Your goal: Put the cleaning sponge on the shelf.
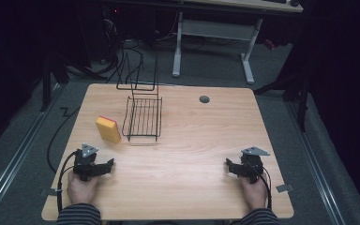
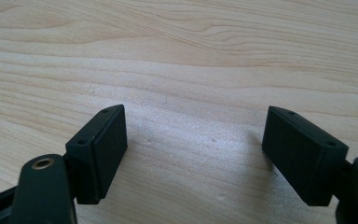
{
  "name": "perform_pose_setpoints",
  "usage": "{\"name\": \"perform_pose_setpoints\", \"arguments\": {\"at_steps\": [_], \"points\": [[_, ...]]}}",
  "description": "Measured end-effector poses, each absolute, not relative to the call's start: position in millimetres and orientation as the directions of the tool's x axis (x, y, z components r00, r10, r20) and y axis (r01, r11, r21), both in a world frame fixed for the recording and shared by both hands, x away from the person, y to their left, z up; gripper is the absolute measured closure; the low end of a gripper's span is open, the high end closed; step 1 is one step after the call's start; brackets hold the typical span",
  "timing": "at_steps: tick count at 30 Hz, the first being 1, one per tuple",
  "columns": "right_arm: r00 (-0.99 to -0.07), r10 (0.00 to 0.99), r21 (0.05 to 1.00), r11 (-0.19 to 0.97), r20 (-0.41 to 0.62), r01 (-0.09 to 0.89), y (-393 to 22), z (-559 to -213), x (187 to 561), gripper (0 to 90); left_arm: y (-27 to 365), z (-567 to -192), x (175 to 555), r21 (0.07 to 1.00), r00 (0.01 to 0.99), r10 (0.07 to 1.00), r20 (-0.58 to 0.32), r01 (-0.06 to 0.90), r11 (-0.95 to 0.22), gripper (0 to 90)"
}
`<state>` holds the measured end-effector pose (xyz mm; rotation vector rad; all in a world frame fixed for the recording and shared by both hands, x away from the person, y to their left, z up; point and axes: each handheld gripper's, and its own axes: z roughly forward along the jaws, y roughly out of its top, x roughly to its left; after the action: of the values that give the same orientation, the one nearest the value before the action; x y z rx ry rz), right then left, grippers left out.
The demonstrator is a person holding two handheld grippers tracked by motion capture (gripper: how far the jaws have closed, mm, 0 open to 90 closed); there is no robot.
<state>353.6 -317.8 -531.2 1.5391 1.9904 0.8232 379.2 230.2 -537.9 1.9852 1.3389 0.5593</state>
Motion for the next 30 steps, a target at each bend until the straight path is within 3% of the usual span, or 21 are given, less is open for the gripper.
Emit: {"name": "perform_pose_setpoints", "arguments": {"at_steps": [30], "points": [[-0.246,0.969,0.716,0.184,-0.018,0.674,-318.1,-531.2,353.2,22.3,228.8,-537.8,380.5,0.728,0.381,0.924,-0.018,0.638,-0.249,15.8]]}}
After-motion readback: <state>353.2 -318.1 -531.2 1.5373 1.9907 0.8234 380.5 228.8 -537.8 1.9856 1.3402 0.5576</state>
